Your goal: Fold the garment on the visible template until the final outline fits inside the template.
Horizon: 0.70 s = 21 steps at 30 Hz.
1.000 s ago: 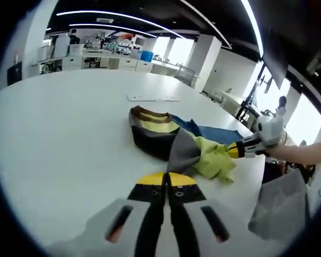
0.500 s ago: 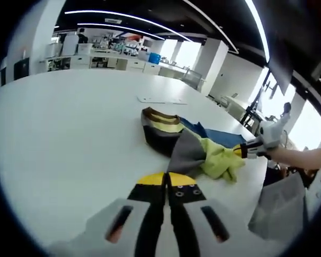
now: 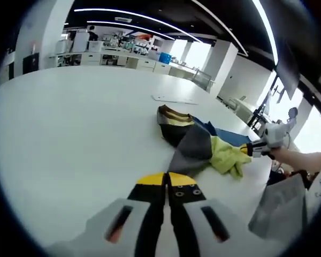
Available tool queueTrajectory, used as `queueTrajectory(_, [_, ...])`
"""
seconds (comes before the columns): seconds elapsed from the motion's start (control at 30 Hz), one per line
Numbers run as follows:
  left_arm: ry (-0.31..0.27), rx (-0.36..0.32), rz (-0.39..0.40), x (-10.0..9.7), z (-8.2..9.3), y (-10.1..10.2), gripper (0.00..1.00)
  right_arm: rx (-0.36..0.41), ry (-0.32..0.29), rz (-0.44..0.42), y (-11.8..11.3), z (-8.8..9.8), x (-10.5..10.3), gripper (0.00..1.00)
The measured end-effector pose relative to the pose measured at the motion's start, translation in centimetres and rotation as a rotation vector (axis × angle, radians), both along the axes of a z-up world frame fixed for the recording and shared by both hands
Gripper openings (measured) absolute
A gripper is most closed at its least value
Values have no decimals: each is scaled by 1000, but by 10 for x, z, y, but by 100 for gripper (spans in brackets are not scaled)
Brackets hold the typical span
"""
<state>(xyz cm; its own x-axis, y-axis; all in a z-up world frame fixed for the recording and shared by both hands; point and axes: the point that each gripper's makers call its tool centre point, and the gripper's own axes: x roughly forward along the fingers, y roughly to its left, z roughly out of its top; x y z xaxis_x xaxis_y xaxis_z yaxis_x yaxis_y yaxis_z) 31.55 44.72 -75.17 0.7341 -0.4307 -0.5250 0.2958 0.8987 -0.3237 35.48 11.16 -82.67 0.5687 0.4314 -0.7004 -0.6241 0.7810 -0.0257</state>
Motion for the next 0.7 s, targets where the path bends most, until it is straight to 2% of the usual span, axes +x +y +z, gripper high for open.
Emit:
queueTrajectory(0.1, [10, -4, 25, -3, 0, 15, 0, 0, 2, -2, -1, 0, 0, 0])
queueTrajectory(0.3, [38, 30, 69, -12, -6, 39, 0, -1, 3, -4, -2, -2, 0, 0])
queueTrajectory(0.33, [42, 32, 79, -13, -7, 48, 0, -2, 3, -3, -2, -2, 0, 0])
queueTrajectory(0.53, [75, 46, 111, -13, -18, 71, 0, -8, 4, -1, -3, -2, 0, 0])
queueTrajectory(0.7, [97, 57, 129, -13, -22, 78, 0, -15, 4, -4, -5, -3, 1, 0])
